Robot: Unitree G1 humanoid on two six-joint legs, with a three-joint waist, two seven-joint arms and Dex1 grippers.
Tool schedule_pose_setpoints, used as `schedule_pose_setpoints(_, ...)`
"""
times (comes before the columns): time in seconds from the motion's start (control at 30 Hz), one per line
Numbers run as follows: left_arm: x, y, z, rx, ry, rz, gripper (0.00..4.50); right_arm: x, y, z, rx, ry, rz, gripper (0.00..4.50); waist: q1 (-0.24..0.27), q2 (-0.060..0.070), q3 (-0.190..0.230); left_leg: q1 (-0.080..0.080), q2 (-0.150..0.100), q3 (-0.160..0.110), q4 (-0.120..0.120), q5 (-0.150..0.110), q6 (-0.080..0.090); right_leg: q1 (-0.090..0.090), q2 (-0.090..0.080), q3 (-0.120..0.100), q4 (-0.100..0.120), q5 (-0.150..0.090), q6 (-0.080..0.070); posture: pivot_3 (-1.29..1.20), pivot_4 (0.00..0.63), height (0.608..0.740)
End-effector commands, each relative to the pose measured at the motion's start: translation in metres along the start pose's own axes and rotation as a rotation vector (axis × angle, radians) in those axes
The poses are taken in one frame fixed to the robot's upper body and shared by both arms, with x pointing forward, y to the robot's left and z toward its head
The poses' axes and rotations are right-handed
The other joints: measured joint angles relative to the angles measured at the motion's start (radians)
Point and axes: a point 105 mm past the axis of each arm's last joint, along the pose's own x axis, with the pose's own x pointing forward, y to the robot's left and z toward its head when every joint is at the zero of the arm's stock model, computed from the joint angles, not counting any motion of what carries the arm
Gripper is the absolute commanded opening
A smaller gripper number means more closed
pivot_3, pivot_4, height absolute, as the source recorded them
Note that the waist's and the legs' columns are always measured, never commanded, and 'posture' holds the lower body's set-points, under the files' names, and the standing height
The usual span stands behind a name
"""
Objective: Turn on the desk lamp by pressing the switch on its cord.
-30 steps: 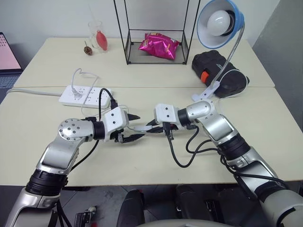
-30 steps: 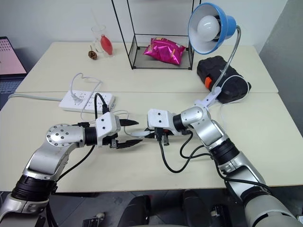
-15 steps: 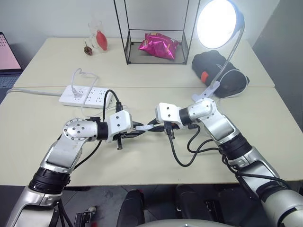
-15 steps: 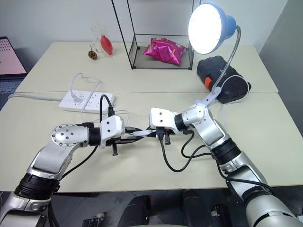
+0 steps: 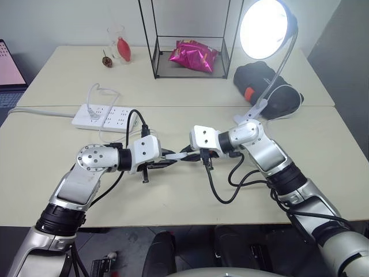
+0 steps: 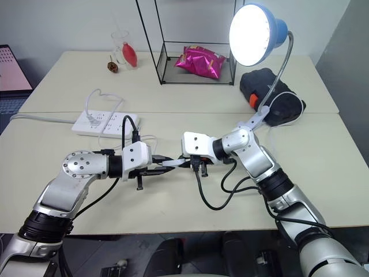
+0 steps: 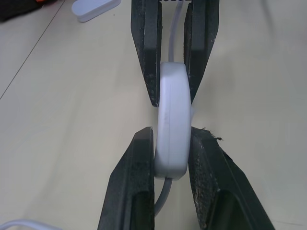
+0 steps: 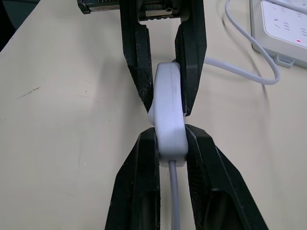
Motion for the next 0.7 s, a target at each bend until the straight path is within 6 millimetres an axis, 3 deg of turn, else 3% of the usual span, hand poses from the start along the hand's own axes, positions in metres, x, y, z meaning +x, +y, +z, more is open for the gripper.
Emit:
schedule_pose_setpoints(0.03,-0.006,0.012,0.012,0.054,-0.030,0.064,1.48,0.003,0.004,0.019,-0.034,-0.068,0.024,0.39,0.000,0.000,0.000,0.000,0.000,0.000,0.000,0.000,0.000,0.000,0.000,0.000,0.000,0.000,0.000,0.00,0.150,0.740)
schedule_pose_setpoints(0.43,-0.016,0.009,0.013,0.085,-0.030,0.061,3.90,0.001,-0.004,0.012,-0.035,-0.042,0.010,0.39,0.000,0.000,0.000,0.000,0.000,0.000,0.000,0.000,0.000,0.000,0.000,0.000,0.000,0.000,0.000,0.00,0.150,0.740)
schedule_pose_setpoints(0.7,-0.040,0.003,0.011,0.044,0.002,0.079,3.94,-0.004,-0.027,-0.008,-0.027,0.019,-0.046,0.39,-0.004,0.000,0.000,0.000,0.000,0.000,0.000,0.000,0.000,0.000,0.000,0.000,0.000,0.000,0.000,0.00,0.150,0.740)
